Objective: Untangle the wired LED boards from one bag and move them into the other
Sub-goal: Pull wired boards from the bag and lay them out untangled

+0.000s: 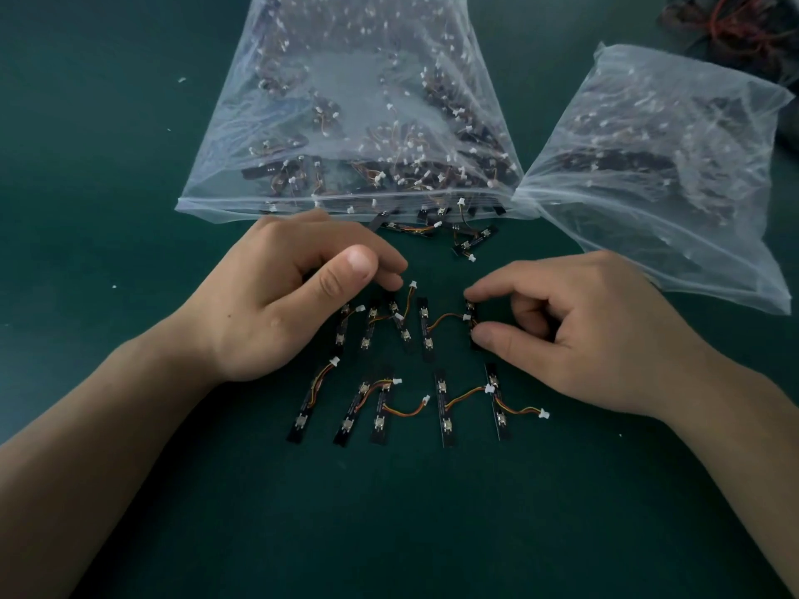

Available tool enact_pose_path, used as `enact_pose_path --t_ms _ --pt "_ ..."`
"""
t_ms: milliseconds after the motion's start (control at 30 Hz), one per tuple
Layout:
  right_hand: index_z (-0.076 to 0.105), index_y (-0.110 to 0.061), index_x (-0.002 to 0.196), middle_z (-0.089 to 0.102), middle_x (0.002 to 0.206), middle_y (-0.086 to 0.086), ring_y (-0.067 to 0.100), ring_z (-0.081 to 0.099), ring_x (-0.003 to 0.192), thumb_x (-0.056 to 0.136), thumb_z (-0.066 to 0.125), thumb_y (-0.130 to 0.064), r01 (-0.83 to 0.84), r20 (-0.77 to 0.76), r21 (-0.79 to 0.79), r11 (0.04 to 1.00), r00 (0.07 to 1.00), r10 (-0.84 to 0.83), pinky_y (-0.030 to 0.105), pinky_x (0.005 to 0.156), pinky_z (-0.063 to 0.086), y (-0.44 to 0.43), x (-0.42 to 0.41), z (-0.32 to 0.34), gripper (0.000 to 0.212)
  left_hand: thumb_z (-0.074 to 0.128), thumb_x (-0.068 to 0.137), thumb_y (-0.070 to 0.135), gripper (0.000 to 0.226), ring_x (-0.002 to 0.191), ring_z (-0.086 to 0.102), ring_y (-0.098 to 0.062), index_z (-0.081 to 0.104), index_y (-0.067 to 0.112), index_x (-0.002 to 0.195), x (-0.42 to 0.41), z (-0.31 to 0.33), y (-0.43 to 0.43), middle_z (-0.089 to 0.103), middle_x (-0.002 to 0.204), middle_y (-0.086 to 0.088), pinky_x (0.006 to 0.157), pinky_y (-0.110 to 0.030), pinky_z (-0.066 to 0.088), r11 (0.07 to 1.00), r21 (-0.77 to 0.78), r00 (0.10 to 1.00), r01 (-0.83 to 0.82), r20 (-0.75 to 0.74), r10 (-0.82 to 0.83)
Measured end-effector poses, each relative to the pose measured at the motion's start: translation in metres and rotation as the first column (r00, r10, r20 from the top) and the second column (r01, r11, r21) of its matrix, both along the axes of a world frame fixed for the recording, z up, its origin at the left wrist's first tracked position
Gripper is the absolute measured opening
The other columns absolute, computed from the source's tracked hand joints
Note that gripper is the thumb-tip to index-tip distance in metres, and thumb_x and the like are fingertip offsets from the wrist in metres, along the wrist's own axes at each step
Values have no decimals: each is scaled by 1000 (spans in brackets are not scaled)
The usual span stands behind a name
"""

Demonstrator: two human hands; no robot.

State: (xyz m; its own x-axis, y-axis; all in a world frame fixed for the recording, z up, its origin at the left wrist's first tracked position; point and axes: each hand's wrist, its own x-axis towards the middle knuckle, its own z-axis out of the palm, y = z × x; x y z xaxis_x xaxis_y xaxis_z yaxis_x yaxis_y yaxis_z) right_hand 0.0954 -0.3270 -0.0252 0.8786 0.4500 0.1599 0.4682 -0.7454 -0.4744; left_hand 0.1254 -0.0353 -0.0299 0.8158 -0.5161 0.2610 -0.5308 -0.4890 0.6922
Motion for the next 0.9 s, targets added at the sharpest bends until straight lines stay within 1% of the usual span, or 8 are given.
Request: enact_pose_path --t_ms 133,233,400,500,600,667,733,900 --pt "73 -40 113 54 66 -10 1 56 63 90 67 -54 -9 -6 24 1000 1000 9 17 57 37 -1 0 0 27 34 107 43 47 111 67 -23 73 23 123 0 0 0 77 111 19 94 -44 50 999 6 999 34 -17 -34" --pt "73 -39 111 52 63 -10 4 56 62 91 69 -52 -11 2 30 1000 1000 11 19 56 37 -1 1 -1 25 34 107 42 46 112 65 -23 72 23 126 1 0 1 77 113 21 95 -44 49 999 14 998 52 -28 -52" --pt "76 -38 102 51 60 -11 9 56 62 90 71 -47 -8 17 40 999 1000 7 18 57 36 0 3 -3 16 34 107 41 45 109 64 -23 72 24 126 1 0 1 76 114 21 94 -41 49 998 14 997 64 -35 -64" --pt "76 -36 105 52 61 -10 9 55 61 91 71 -45 -13 18 67 998 1000 11 16 57 33 0 3 -3 17 34 107 41 45 110 63 -23 72 26 125 1 1 1 76 114 21 94 -40 48 998 16 997 66 -50 -65" --pt "77 -35 103 49 60 -11 10 53 60 92 71 -46 -20 28 95 995 999 17 22 56 36 3 3 -4 16 35 107 42 45 111 63 -24 73 26 124 2 2 0 76 115 21 94 -39 49 997 34 996 74 -55 -72" --pt "76 -35 97 48 59 -12 11 54 60 91 71 -46 -15 30 99 995 999 12 30 54 42 7 1 -5 13 35 106 42 45 111 63 -24 73 26 124 1 2 0 76 115 21 95 -40 49 996 36 995 78 -59 -76" --pt "76 -34 90 49 58 -12 13 56 61 91 71 -45 -6 32 88 996 999 4 34 54 47 10 1 -6 12 36 106 42 44 112 63 -24 73 27 124 1 3 0 76 115 21 95 -41 49 996 35 995 81 -64 -78" --pt "73 -31 82 48 55 -10 14 55 58 89 72 -39 17 34 101 995 999 -20 33 53 46 10 1 -6 11 37 105 42 44 112 62 -23 74 27 124 2 3 1 76 115 20 94 -38 48 996 39 994 86 -77 -83"
